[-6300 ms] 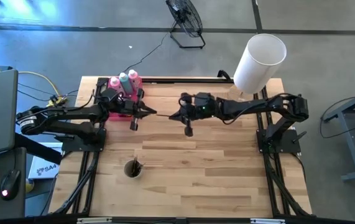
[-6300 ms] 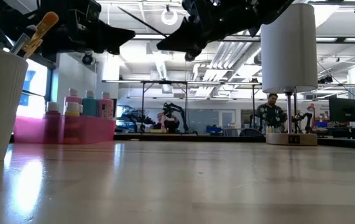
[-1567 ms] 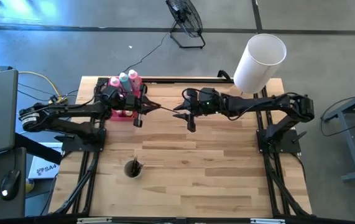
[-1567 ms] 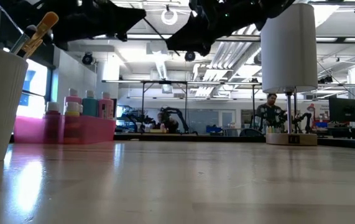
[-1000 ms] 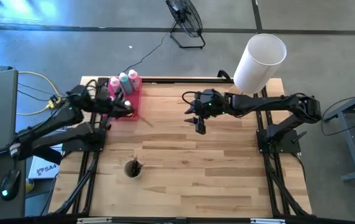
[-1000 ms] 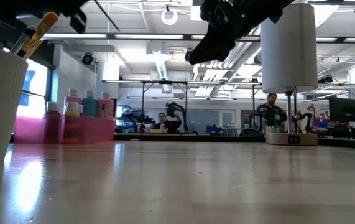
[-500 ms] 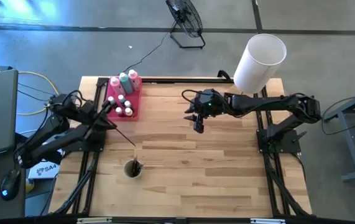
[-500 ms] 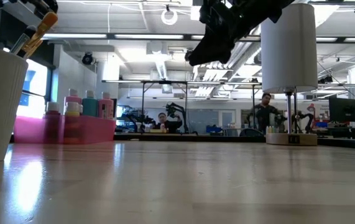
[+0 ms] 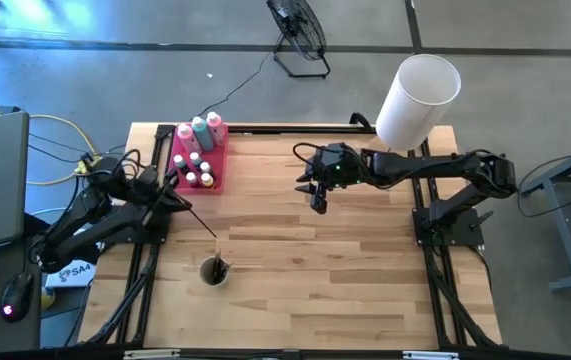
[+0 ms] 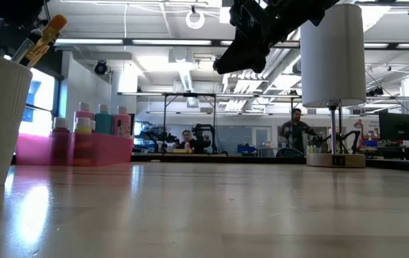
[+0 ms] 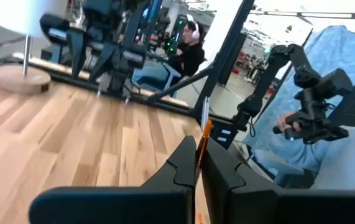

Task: Pick & Place Paint Supplies
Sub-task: Put the gold paintbrush into the light brown cup

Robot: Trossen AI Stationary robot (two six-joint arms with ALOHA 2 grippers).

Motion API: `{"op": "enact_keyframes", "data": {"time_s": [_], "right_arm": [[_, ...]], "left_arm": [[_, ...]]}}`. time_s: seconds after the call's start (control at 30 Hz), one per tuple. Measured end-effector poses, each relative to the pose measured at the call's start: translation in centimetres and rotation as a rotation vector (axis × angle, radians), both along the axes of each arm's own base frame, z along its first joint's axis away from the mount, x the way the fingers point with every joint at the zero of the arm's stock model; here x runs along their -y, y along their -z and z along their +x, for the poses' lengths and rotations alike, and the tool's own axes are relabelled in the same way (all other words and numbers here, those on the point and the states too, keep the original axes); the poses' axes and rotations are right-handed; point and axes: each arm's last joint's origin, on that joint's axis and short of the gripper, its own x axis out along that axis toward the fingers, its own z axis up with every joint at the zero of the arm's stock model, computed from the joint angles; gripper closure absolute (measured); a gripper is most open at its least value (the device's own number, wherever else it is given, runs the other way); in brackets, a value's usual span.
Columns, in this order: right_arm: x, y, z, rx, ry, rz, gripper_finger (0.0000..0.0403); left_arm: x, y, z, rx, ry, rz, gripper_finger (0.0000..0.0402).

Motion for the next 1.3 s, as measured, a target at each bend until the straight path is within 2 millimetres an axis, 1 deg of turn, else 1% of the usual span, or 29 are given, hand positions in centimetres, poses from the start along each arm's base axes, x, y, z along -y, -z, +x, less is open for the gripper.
{"op": "enact_keyframes", "data": {"time_s": [0.1, 0.37, 0.67, 0.97, 1.17, 1.3], "right_arm": [[0.0, -0.1, 0.0, 0.007, 0.0, -0.001, 0.0294], [0.0, -0.2, 0.2, 0.033, 0.013, 0.015, 0.0294], [0.1, -0.3, 0.2, 0.033, 0.026, 0.005, 0.0294], [0.2, -0.2, 0.2, 0.029, 0.056, -0.017, 0.0294], [0.2, -0.2, 0.2, 0.028, 0.052, -0.022, 0.0294], [0.2, -0.2, 0.2, 0.028, 0.054, -0.019, 0.0294]], "left_arm": [[-0.2, 1.0, 0.5, -0.006, 0.032, -0.02, 0.0398], [0.3, 1.1, 1.4, 0.11, 0.15, 0.027, 0.0398], [1.5, 1.2, 2.1, 0.141, 0.162, 0.044, 0.0398], [3.3, 1.8, 3.9, 0.015, 0.124, 0.045, 0.0398], [4.0, 0.2, 3.2, -0.078, 0.13, 0.01, 0.0398], [4.4, 0.2, 3.2, -0.132, 0.137, -0.006, 0.0398]]}}
